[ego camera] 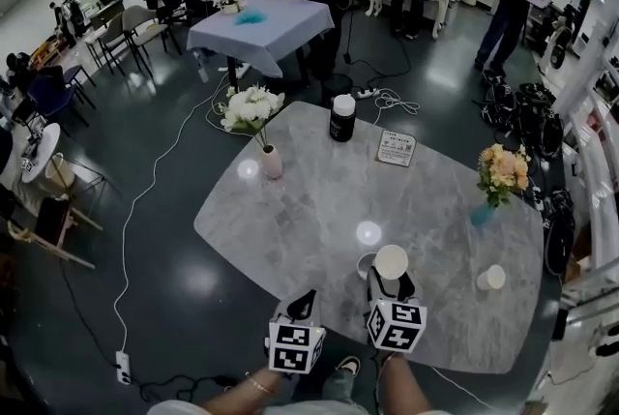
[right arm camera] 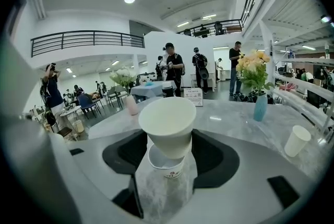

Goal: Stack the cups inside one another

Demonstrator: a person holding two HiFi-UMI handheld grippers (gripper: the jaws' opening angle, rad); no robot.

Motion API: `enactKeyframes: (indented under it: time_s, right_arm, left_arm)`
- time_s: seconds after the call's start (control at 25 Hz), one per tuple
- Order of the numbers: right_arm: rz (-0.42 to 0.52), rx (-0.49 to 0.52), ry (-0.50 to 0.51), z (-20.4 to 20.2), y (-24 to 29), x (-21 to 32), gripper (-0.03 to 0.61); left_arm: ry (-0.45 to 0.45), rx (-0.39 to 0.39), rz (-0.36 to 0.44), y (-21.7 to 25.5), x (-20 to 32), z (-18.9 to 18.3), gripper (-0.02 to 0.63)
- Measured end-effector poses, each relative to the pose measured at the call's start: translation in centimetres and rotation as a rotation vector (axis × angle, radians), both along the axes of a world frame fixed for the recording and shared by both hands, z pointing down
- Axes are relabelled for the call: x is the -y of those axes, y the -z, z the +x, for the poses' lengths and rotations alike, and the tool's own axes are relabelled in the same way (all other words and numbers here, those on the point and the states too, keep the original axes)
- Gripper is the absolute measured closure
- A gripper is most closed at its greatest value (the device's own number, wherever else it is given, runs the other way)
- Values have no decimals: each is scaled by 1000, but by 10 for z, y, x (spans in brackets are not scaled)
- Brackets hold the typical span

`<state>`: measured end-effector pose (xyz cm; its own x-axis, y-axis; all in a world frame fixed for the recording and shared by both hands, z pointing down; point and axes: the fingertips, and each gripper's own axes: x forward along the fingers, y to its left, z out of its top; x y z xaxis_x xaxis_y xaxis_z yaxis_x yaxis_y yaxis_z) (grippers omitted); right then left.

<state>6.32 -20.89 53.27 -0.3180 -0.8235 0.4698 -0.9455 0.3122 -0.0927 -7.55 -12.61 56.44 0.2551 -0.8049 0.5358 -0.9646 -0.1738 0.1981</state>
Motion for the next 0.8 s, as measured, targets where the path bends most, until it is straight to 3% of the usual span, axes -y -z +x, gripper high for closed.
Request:
enactKeyframes:
  time_s: [0.8]
  right_arm:
    - [-67, -5, 30, -16, -29, 5, 339]
  left_arm:
    - [16, -2, -40, -16, 8, -10, 617]
